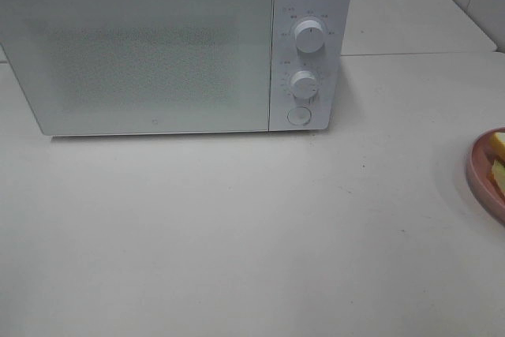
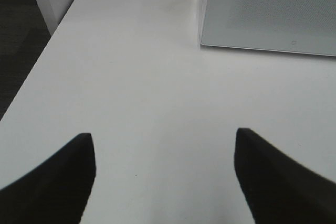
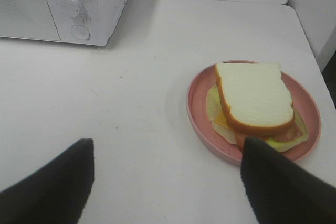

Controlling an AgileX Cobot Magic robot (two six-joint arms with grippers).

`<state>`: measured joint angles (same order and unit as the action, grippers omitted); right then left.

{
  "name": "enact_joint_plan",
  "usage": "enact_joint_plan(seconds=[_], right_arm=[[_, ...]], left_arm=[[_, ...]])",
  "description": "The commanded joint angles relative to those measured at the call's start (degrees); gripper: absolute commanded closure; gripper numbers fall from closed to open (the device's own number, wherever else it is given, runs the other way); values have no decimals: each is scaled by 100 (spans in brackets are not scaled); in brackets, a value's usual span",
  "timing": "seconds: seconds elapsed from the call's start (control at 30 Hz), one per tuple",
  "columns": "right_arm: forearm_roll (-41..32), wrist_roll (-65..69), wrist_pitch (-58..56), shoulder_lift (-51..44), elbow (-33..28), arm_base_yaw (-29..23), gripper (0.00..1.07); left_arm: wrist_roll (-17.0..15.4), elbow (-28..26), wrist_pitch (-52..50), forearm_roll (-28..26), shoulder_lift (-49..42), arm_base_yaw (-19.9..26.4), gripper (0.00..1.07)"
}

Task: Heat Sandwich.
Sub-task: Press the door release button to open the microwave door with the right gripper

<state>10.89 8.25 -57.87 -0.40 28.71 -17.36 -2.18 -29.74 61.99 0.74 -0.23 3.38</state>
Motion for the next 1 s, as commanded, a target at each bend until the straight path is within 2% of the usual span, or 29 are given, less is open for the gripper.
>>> enact_joint_plan(seconds=[0.03,0.2,0.27,0.43,1.0], right_arm=[[46,-69,57,-143,-11,34,32],[-17,-149,63,-143,-11,384,32],[-201,-390,69,-143,-11,699,32],[-367,-579,74,-143,-11,945,32],[-705,-710,74,-143,-11,928,32]], left_arm=[[6,17,-74,0,-23,-40,36],[6,17,-74,0,-23,-40,36],[6,17,-74,0,-23,-40,36],[6,17,-74,0,-23,-40,36],[6,17,-74,0,-23,-40,36]])
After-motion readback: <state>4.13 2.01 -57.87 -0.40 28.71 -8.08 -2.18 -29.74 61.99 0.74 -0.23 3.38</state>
